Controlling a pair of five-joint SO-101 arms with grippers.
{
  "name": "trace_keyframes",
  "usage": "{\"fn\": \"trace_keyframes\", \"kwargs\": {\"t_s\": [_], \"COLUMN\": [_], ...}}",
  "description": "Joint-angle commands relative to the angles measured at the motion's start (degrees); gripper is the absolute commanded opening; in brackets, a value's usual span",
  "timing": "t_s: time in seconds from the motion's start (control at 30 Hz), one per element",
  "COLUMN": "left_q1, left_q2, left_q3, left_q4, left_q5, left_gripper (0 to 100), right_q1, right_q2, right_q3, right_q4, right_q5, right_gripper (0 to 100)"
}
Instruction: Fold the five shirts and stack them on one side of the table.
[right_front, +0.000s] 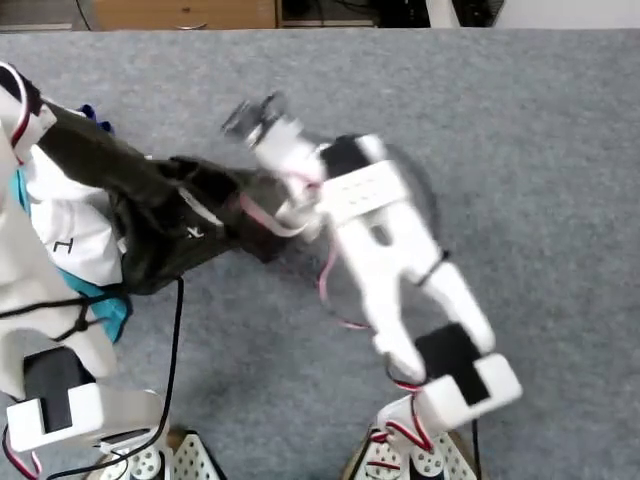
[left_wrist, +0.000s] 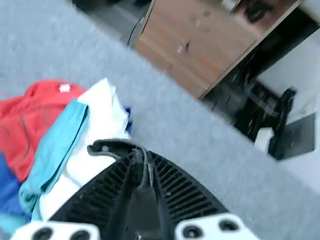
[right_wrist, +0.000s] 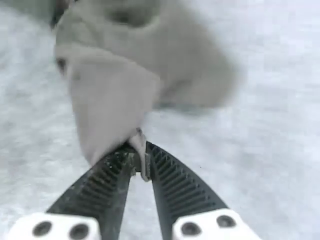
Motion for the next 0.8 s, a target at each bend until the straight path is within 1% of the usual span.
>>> {"fn": "trace_keyframes", "kwargs": {"t_s": [0.0, 0.1, 0.3, 0.4, 0.6, 0.67, 0.77], "left_q1": [-0.2, 0.4, 8.0, 13.8, 28.0, 31.1, 33.1], "left_q2": [-4.5, -9.0, -19.6, -26.2, -35.6, -37.6, -39.6], "left_q3": [2.0, 3.9, 3.6, 3.3, 2.8, 2.6, 2.7], "left_q4": [0.6, 0.6, 0.6, 0.5, 0.5, 0.1, -1.5], "left_q5": [-0.4, -0.4, -0.1, -0.3, -0.4, -0.4, -0.4], "left_gripper": [2, 2, 2, 2, 2, 2, 2], "right_q1": [5.8, 7.6, 10.2, 11.5, 13.9, 14.5, 15.2], "right_q2": [-7.0, -11.4, -20.4, -25.0, -33.7, -36.6, -39.7], "right_q3": [-8.0, -13.8, -24.9, -31.2, -44.3, -49.0, -55.3], "right_q4": [2.7, 6.1, 11.3, 14.6, 19.5, 20.0, 19.4], "right_q5": [1.1, 1.8, 1.8, 1.8, 1.6, 1.4, 1.3], "right_gripper": [1.2, 1.2, 1.2, 1.2, 1.2, 1.2, 1.2]}}
